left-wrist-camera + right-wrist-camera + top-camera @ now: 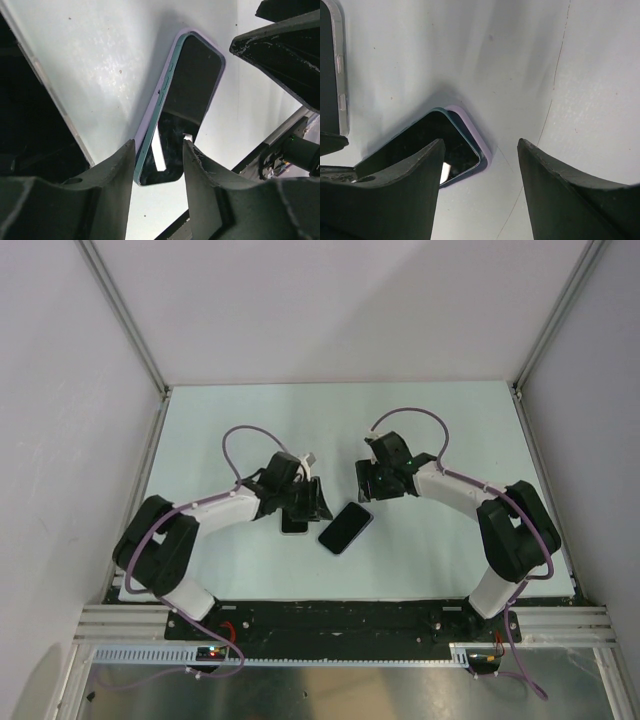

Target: Put the phone into the phone case

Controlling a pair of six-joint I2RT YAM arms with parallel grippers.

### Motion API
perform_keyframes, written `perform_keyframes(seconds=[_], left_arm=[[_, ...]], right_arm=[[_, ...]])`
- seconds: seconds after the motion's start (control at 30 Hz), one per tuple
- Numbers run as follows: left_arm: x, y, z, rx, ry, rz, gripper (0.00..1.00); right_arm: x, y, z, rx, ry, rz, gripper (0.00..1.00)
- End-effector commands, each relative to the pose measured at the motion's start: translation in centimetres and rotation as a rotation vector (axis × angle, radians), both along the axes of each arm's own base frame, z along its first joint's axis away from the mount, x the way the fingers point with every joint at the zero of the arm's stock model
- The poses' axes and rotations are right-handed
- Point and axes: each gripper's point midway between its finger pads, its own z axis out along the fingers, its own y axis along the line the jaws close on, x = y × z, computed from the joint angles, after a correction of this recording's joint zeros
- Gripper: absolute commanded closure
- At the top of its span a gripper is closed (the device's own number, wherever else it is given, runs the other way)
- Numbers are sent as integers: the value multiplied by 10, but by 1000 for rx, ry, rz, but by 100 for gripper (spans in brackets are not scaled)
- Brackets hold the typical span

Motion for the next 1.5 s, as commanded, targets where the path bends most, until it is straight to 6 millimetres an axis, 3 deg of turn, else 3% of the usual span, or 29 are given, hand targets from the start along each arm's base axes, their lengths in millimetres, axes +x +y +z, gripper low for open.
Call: perform_keyframes(seconds=[0.0,0.2,0.37,0.53,0.63,0.73,0.87,0.93,1.17,1.3,1.47], left_arm=[[4,11,12,44,-92,13,52],[-6,26,23,96,-120,103,60],[-36,46,4,153,-56,310,68],[-55,42,-9,169,-37,397,68],[-46,40,0,164,-79,423,63],[-26,32,26,153,-169,410,58],[4,27,50,210,-275,336,57],[16,22,52,226,-283,273,59],[40,-14,37,225,-205,121,76],[44,-26,27,232,-161,86,81],[44,-32,14,248,-126,68,87]], right_arm=[[4,2,18,19,-57,-18,35],[0,8,13,39,-40,9,36],[-6,14,9,69,-26,50,44],[-7,14,5,65,-15,52,51],[-7,13,3,62,-11,45,51],[-6,6,2,36,-15,4,51],[-9,-16,7,54,-15,-125,51],[-14,-28,10,93,-10,-202,53],[-41,-49,2,183,-8,-383,75],[-53,-40,-9,212,25,-381,87],[-59,-19,-20,235,50,-359,92]])
